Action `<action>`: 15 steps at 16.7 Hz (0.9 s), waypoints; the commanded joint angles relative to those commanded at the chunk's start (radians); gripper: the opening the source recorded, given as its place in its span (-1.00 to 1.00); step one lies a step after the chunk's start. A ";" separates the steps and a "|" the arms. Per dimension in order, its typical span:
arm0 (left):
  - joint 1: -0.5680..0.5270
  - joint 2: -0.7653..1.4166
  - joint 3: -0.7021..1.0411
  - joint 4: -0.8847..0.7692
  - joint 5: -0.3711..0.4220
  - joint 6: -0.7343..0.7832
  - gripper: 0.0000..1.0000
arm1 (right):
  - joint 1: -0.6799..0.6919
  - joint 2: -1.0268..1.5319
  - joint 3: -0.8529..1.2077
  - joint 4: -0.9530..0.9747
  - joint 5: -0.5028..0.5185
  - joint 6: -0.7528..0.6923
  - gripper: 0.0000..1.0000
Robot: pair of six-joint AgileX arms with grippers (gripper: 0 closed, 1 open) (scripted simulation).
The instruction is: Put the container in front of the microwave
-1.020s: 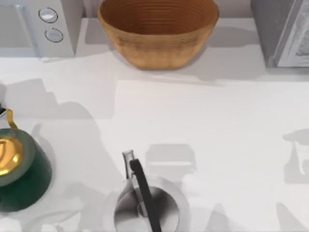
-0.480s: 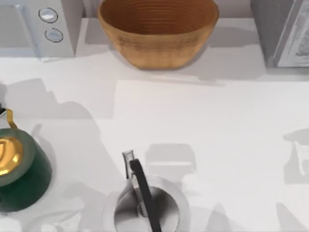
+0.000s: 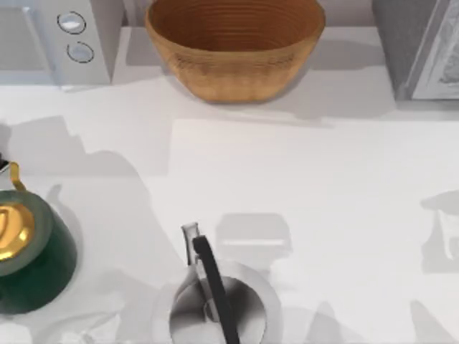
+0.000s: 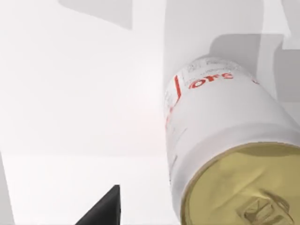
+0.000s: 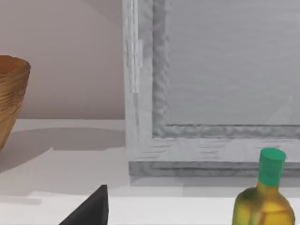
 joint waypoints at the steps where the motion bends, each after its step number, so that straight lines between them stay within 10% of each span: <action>1: 0.000 0.000 0.000 0.000 0.000 0.000 1.00 | 0.000 0.000 0.000 0.000 0.000 0.000 1.00; 15: 0.012 0.012 0.182 -0.159 0.005 -0.004 1.00 | 0.000 0.000 0.000 0.000 0.000 0.000 1.00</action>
